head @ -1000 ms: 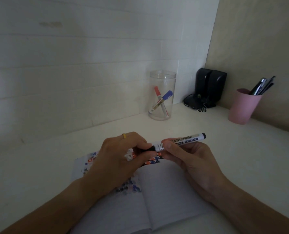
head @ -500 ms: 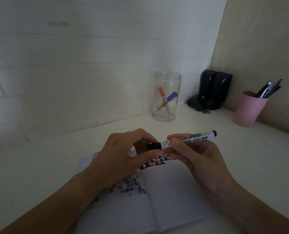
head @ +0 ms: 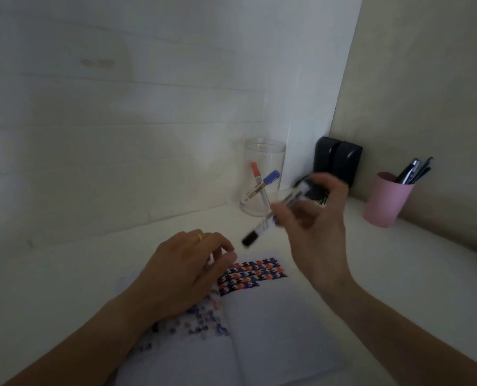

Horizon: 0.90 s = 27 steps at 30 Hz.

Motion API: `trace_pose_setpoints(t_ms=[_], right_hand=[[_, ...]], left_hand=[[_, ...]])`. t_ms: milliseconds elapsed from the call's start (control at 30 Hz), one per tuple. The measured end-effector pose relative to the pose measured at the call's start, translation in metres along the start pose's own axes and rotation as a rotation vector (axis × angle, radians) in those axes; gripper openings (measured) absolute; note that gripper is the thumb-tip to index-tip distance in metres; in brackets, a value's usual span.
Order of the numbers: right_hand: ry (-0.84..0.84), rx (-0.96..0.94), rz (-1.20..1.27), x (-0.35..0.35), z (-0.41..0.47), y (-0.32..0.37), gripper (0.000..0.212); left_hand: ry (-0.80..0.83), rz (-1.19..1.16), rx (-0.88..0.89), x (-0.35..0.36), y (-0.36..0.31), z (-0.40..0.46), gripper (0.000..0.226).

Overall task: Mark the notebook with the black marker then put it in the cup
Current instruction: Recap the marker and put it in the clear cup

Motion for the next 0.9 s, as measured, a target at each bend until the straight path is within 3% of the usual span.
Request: trace_pose_setpoints(t_ms=[167, 267, 500, 633, 900], right_hand=[[-0.211, -0.384, 0.127, 0.015, 0.092, 0.066, 0.046], [-0.265, -0.493, -0.015, 0.034, 0.133, 0.067, 0.036], [-0.106, -0.416, -0.448, 0.081, 0.166, 0.008, 0.009], [-0.014, -0.401, -0.606, 0.094, 0.160, -0.006, 0.019], [-0.035, -0.503, -0.467, 0.073, 0.127, 0.029, 0.013]], left_hand=[[0.050, 0.029, 0.067, 0.005, 0.002, -0.001, 0.030], [0.071, 0.025, 0.084, 0.007, 0.004, -0.002, 0.029], [0.089, 0.018, 0.078, 0.009, 0.006, -0.002, 0.026], [0.092, 0.013, 0.077, 0.010, 0.007, -0.002, 0.029], [0.089, 0.010, 0.078, 0.010, 0.008, -0.003, 0.031]])
Point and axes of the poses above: each hand's wrist, its own z-axis towards the middle knuckle, its own x-axis out of the palm, y = z × x, the point moved 7 cm from there along z, towards the middle knuckle, and after that the axes turned 11 degrees about -y, right-handed, at the moved point
